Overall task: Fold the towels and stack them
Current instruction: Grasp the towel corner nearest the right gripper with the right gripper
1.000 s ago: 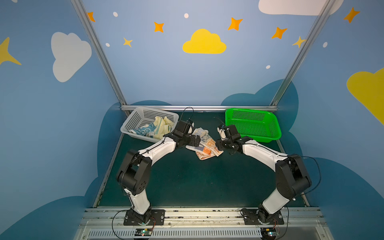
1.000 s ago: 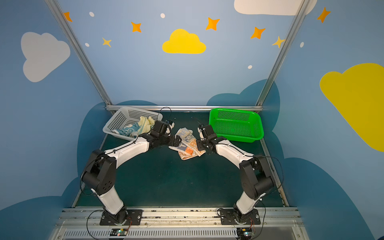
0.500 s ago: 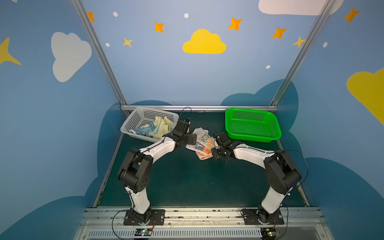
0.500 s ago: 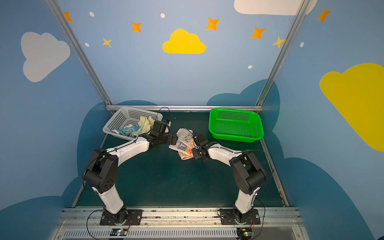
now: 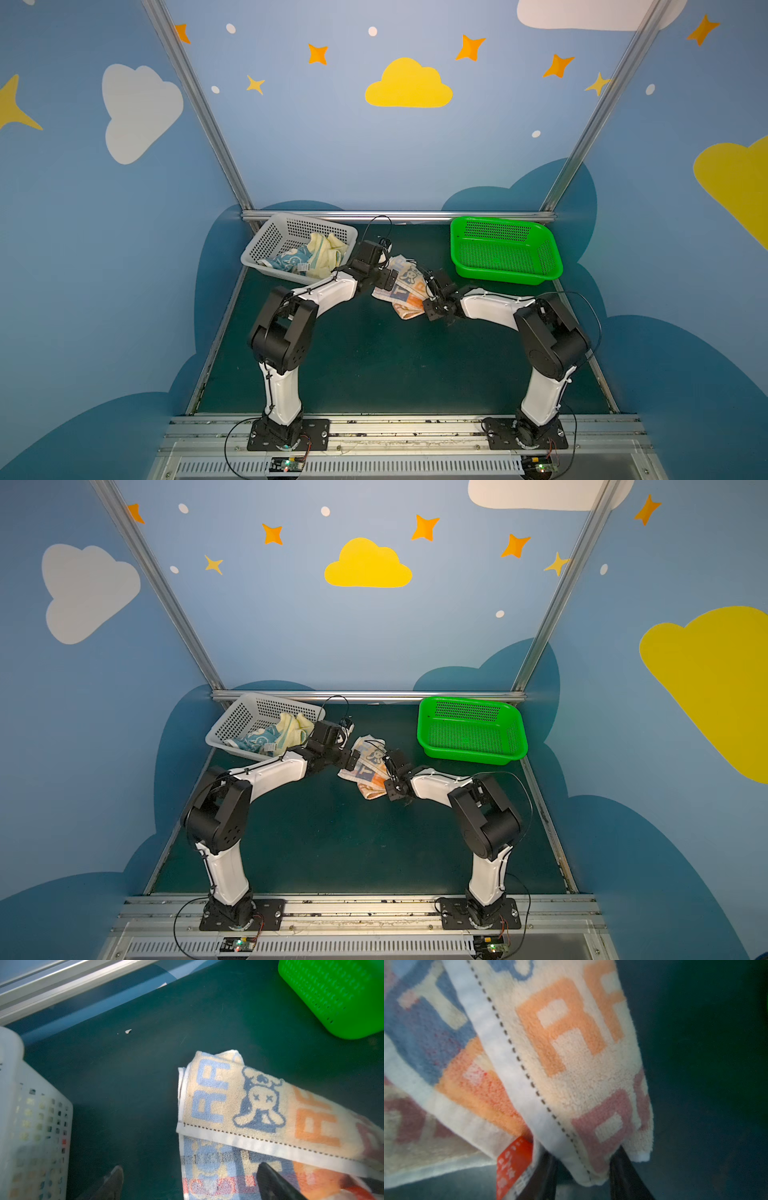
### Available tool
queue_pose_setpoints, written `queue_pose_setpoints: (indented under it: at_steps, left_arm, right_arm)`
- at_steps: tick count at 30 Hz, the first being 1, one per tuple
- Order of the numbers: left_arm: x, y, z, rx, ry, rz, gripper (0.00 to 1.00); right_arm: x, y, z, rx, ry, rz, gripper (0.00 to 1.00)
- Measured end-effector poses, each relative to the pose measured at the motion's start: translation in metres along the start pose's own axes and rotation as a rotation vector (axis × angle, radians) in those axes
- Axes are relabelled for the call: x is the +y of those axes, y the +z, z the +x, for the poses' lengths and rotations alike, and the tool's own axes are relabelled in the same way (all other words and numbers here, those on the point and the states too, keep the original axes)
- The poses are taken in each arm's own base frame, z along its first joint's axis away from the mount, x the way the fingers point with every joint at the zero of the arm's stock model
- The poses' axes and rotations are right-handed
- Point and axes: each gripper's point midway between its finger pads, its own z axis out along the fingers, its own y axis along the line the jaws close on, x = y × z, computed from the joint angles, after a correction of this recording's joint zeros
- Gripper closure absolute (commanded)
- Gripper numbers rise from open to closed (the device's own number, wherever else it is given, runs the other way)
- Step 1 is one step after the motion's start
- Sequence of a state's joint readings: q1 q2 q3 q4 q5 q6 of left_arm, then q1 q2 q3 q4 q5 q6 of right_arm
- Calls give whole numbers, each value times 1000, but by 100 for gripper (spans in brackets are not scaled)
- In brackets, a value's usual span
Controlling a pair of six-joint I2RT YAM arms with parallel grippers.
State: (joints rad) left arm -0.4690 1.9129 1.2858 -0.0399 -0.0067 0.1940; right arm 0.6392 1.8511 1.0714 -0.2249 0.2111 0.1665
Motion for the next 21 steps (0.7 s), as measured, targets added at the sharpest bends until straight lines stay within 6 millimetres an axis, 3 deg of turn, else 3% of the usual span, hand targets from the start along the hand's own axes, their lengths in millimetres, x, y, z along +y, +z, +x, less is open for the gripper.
queue_pose_setpoints:
  at_steps: [1, 7, 10, 21]
  left_arm:
    - [-1, 4, 2, 7, 36, 5, 1]
    - [-6, 10, 2, 1, 191, 29, 1]
    - [-9, 10, -1, -16, 273, 45, 1]
    - [-34, 13, 3, -31, 615, 99, 4]
  right_arm:
    - [0, 0, -1, -1, 0, 3, 86]
    - [-3, 0, -1, 1, -10, 12, 87]
    - [-4, -1, 0, 6, -12, 13, 100]
    - [-11, -25, 1, 26, -36, -19, 100]
